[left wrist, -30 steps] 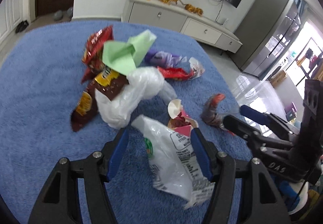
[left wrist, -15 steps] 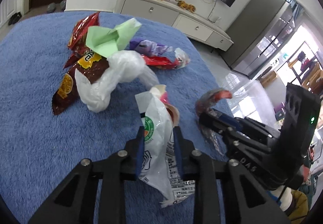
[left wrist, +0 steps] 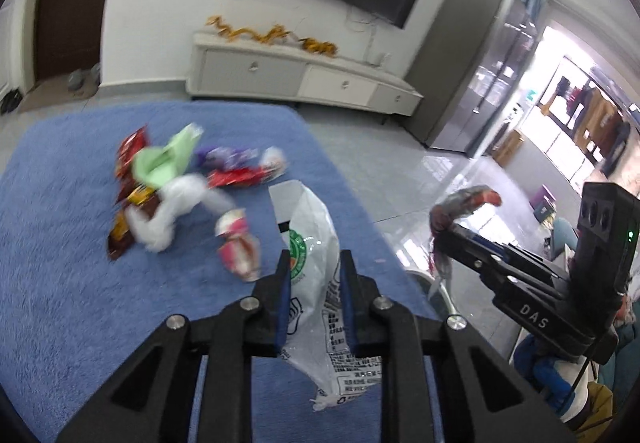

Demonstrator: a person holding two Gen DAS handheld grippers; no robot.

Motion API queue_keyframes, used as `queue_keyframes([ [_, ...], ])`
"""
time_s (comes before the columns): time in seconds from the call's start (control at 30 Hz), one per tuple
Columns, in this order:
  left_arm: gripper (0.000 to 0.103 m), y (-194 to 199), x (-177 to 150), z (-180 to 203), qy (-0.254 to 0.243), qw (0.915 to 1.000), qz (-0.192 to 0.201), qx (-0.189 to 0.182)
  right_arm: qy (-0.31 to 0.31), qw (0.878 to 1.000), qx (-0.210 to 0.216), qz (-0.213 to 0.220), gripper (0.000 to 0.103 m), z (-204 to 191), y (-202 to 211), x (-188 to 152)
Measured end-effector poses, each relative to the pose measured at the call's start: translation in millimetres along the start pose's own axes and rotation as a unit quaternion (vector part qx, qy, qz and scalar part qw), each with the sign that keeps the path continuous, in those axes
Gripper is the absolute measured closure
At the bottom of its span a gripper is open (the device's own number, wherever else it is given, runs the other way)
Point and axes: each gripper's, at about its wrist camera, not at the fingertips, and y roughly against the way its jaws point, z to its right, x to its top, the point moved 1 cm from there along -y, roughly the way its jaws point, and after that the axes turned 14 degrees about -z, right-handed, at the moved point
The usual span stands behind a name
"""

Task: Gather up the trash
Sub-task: 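Carry both items over the bin and open both tools to release them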

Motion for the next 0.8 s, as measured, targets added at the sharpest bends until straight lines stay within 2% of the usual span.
queue_keyframes([
  [0.17, 0.083, -14, 16, 61, -0.055, 0.9983, -0.008, -0.015, -0.049, 0.998, -0.044, 0.021, 0.086, 51, 36, -17],
  [0.33, 0.083, -60, 30, 129, -0.111, 0.9925, -0.045, -0.025, -0.116, 0.990, -0.075, 0.013, 0.086, 112, 43, -43],
  [0.53, 0.080, -131, 37, 199, -0.160, 0.9827, -0.090, -0.024, -0.191, 0.976, -0.100, -0.021, 0.086, 184, 23, -77],
  [0.67, 0.080, -185, 36, 231, -0.177, 0.9748, -0.132, -0.026, -0.236, 0.965, -0.103, -0.046, 0.085, 228, 1, -99],
  [0.8, 0.073, -236, 31, 255, -0.189, 0.9680, -0.164, -0.022, -0.269, 0.955, -0.100, -0.070, 0.085, 263, -19, -123],
])
